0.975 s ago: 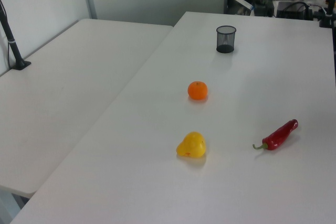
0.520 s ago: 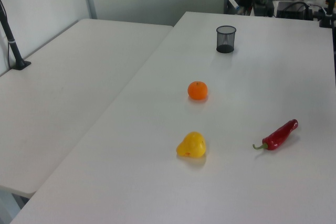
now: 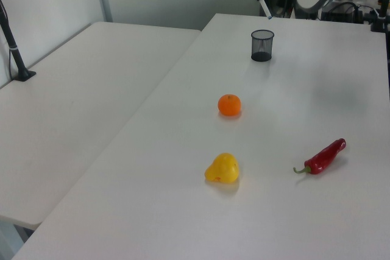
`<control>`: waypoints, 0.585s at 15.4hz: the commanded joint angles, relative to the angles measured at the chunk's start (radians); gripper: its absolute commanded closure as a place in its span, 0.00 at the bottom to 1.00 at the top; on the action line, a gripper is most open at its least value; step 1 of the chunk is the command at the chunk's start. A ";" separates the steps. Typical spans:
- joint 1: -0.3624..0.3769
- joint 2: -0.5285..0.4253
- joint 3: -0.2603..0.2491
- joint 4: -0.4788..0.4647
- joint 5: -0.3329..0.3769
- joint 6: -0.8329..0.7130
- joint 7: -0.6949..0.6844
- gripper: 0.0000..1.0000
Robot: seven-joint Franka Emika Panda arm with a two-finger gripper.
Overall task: Place marker
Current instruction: 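Lift the marker and carry it toward the black mesh pen cup, then lower the marker into the pen cup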
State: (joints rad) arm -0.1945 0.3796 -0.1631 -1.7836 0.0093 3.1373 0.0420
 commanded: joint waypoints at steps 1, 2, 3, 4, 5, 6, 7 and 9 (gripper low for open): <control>0.003 0.065 -0.003 -0.003 0.017 0.135 0.033 1.00; 0.004 0.071 -0.003 -0.008 0.017 0.142 0.035 1.00; 0.004 0.076 -0.003 -0.010 0.017 0.142 0.035 1.00; 0.006 0.088 -0.001 -0.010 0.017 0.144 0.035 1.00; 0.006 0.093 -0.003 -0.010 0.017 0.145 0.035 1.00; 0.006 0.100 -0.003 -0.010 0.017 0.145 0.035 1.00; 0.004 0.105 -0.001 -0.011 0.017 0.145 0.033 1.00; 0.004 0.125 -0.003 -0.011 0.015 0.165 0.033 1.00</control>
State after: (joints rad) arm -0.1951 0.4871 -0.1629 -1.7851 0.0100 3.2641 0.0666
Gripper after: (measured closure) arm 0.837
